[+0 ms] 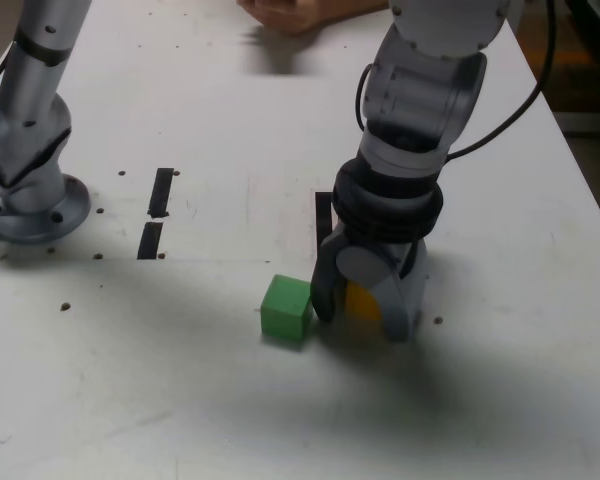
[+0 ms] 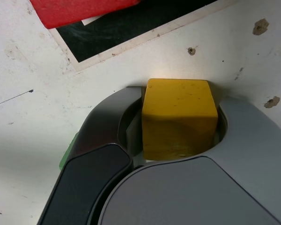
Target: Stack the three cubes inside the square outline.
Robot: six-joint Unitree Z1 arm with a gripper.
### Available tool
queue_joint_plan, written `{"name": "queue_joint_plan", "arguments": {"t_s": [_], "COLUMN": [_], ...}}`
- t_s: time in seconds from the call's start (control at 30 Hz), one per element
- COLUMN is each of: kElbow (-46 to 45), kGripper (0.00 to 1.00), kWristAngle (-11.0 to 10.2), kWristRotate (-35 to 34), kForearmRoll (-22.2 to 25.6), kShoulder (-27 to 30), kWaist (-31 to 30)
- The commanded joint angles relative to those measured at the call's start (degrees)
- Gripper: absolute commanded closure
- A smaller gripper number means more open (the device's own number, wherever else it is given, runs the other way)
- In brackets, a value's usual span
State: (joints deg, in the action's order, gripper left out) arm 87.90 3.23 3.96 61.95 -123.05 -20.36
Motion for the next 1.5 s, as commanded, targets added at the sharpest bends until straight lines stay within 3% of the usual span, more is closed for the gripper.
{"name": "queue_joint_plan", "arguments": {"t_s": [0.0, 0.27, 0.57, 0.7, 1.17, 1.47], "kElbow": [-0.13, 1.18, 5.93, 6.77, 2.70, -0.92], "kGripper": [0.98, 0.98, 0.98, 0.98, 0.98, 0.97], "kWristAngle": [-0.13, -1.73, -5.29, -6.14, -5.07, -3.92], "kWristRotate": [0.06, -1.95, -5.87, -5.84, 0.62, 4.14], "kForearmRoll": [-0.12, 1.10, 9.96, 11.78, 11.05, 6.73], "kShoulder": [0.31, 2.08, 7.72, 9.55, 11.75, 10.98], "kWaist": [-0.17, -2.13, -4.36, -3.28, 8.70, 12.27]}}
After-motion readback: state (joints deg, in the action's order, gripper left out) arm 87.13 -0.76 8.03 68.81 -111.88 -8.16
